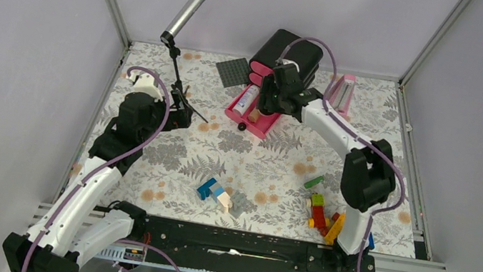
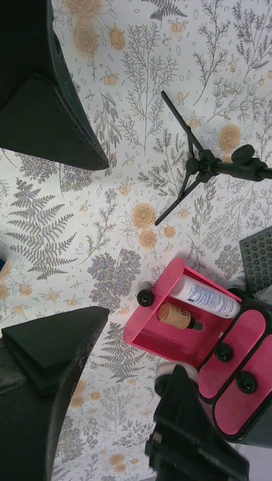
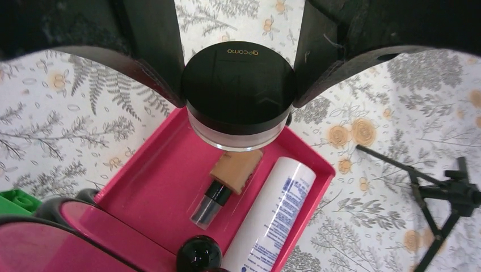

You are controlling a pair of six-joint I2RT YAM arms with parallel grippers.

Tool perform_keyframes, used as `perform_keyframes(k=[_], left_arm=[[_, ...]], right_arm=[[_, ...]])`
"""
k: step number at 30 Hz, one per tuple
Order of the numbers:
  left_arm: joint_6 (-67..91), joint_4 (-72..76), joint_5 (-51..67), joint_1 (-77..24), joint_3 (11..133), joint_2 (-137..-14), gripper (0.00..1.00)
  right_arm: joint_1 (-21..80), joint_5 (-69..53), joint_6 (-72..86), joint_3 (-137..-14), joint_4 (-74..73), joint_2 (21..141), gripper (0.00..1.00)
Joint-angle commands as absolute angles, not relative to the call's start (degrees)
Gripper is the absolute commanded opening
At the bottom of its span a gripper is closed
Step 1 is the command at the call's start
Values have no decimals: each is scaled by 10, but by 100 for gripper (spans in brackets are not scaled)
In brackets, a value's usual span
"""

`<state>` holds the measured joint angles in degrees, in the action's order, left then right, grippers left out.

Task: Organize the makeup
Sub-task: Pick up the makeup from the center of the board, then place the makeup in the drawer.

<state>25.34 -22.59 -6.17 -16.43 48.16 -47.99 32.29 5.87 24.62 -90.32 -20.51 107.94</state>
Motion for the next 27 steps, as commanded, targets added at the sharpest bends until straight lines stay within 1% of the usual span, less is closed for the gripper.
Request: perform_keyframes(k=[1, 8, 21, 25, 27], left_arm=[[256, -198, -54, -160, 481, -480, 99], [256, -198, -53, -159, 481, -481, 99], [256, -198, -53, -158, 481, -482, 99], [256, -198, -53, -157, 481, -482, 99], [256, -197, -53, -157, 481, -482, 99]], right_arm=[[329, 49, 207, -948, -197, 1132, 37], [338, 89, 164, -1008, -240, 1189, 37], [339, 120, 129, -1032, -244, 1234, 42], [340, 123, 125, -1039, -251, 1243, 51], [340, 123, 126, -1041, -251, 1245, 61]])
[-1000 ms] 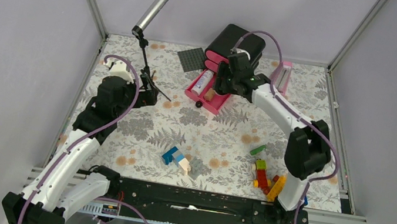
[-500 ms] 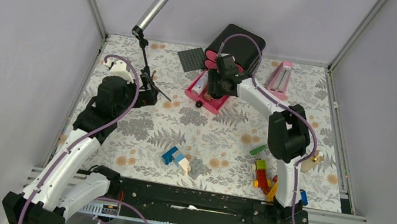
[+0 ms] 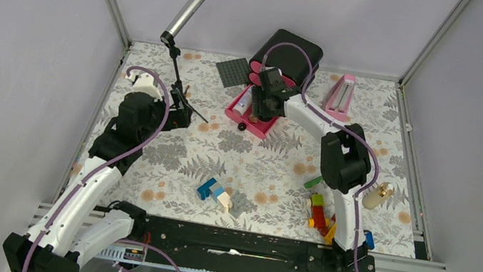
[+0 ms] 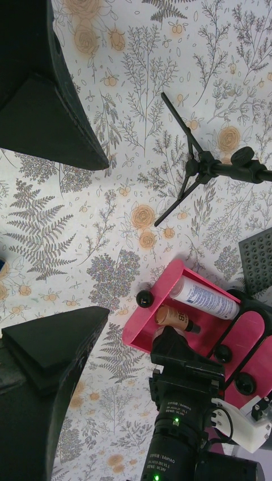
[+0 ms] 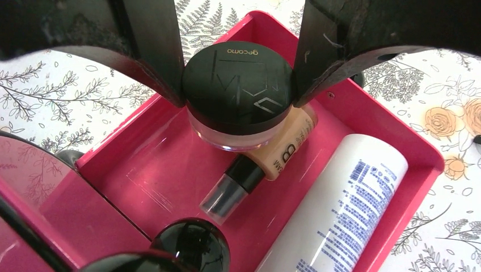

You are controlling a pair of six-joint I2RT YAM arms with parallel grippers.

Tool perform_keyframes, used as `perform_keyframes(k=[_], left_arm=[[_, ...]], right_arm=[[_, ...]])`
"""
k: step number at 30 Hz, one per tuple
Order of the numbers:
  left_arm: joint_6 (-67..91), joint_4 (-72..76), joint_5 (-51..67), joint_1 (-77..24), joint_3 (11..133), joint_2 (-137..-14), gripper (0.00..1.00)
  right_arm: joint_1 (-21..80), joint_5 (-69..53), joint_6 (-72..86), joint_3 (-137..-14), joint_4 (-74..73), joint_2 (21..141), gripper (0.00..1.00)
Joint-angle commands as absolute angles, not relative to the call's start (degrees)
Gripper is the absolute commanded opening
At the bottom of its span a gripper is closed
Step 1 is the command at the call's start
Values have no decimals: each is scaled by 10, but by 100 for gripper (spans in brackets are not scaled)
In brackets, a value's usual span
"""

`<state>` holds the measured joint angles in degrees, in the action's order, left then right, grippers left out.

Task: Organize the makeup
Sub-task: Place the makeup in the drawer, then pick up the makeup from the center of the board.

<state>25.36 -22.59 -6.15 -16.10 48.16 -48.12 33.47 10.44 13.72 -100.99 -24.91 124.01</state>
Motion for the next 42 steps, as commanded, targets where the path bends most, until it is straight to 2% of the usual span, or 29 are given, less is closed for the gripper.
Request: perform_keyframes(k=[1, 6, 8, 9, 10, 24, 35, 42], left_arm=[[256, -198, -53, -157, 481, -483, 99], [257, -197, -52, -157, 481, -484, 99], [256, -197, -51, -157, 481, -485, 99], [257, -197, -51, -157, 481, -484, 99], [256, -197, -51, -157, 481, -484, 99], [257, -197, -50, -156, 482, -485, 99], [257, -197, -46, -151, 481, -483, 99], [257, -197, -38, -144, 482, -489, 99]], right_arm=[[340, 123, 127, -1041, -251, 1246, 64], [340, 119, 129, -1046, -251, 1241, 78], [340, 119, 128, -1046, -251, 1237, 89], [340, 119, 128, -1047, -251, 1235, 98], [340, 118, 128, -1047, -252, 1233, 99], [340, 147, 129, -986, -244, 1114, 100], [335, 283, 195, -787, -239, 935, 100], [233, 211, 287, -676, -282, 836, 100]])
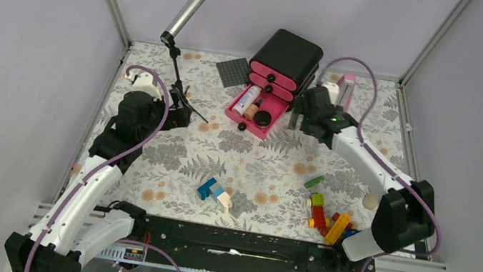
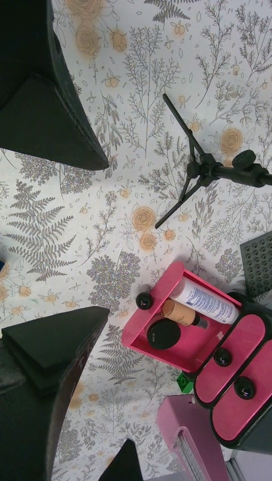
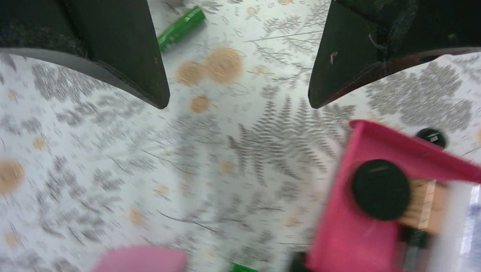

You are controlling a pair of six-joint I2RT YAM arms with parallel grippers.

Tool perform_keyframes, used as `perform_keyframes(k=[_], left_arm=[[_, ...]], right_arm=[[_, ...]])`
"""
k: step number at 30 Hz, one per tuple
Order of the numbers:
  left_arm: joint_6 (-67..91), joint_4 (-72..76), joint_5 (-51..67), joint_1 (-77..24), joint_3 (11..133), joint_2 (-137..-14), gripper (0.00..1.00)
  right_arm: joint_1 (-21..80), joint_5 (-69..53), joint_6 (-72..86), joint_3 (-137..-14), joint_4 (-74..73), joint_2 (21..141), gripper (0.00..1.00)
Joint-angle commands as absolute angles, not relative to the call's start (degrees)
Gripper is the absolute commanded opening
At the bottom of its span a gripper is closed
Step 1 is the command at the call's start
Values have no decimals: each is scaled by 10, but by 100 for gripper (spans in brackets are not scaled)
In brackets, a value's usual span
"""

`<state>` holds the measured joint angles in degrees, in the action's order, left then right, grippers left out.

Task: Organize the makeup
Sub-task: Pick up the makeup from the center of the board.

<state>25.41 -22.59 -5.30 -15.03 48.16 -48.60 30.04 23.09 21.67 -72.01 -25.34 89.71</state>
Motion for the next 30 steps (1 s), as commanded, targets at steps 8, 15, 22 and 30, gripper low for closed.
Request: perform_keyframes(k=[8, 15, 22, 30], left_arm=[[261, -196, -24, -140, 482, -502, 99], [265, -191, -17, -136, 478, -521, 98], [302, -188, 31, -137, 472, -539, 97], [359, -179, 3, -176, 435, -540, 96]], right_arm=[[184, 202, 305, -626, -297, 781, 100], [184, 198, 299, -638, -303, 795, 100], [184, 226, 265, -632, -291, 815, 100], [182, 243, 222, -604, -267, 833, 99]])
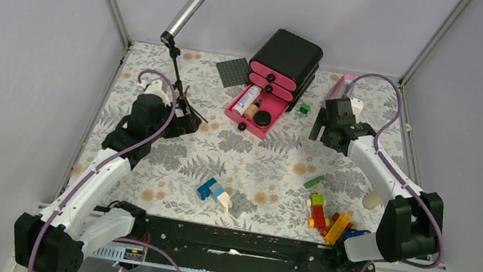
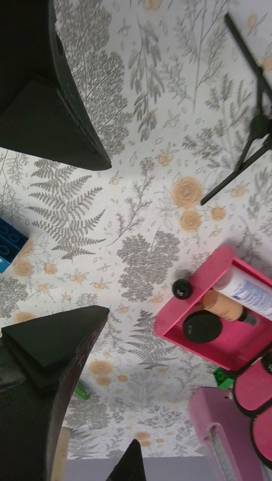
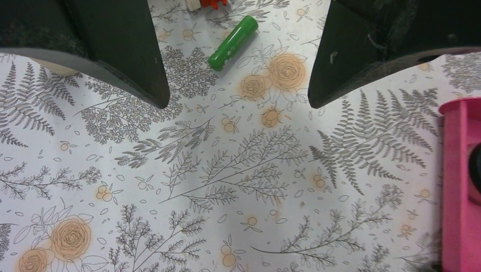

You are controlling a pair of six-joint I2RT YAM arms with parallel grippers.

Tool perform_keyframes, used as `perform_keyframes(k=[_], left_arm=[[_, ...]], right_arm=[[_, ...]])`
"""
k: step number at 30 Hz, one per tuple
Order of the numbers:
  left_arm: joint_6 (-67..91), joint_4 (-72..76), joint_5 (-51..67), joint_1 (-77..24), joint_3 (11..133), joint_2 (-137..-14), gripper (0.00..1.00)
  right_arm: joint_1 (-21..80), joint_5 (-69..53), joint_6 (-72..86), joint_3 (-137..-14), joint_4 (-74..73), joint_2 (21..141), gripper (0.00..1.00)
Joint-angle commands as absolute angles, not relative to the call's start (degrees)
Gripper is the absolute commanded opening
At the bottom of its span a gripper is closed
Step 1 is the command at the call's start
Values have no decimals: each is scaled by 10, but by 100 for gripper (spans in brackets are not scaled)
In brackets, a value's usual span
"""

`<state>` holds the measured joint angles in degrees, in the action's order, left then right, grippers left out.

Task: Organize the makeup
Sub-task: Pick up the makeup from the center of the board.

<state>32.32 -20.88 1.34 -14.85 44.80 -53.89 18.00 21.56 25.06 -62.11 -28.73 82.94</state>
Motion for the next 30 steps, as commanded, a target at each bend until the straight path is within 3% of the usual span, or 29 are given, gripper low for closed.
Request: perform_keyframes(k=[1, 10, 24, 30], left_arm=[[362, -180, -11, -187, 433, -542, 96], [359, -163, -91, -293, 460, -568, 96], [286, -146, -42, -301, 514, -623, 97], [285, -150, -43, -301, 537, -640, 98]], right_arm=[[182, 240, 222, -600, -263, 832, 99], [181, 227, 219, -584, -240, 813, 99], [181, 219, 200, -574, -228, 688, 99], [182, 107, 218, -591, -206, 716, 99]])
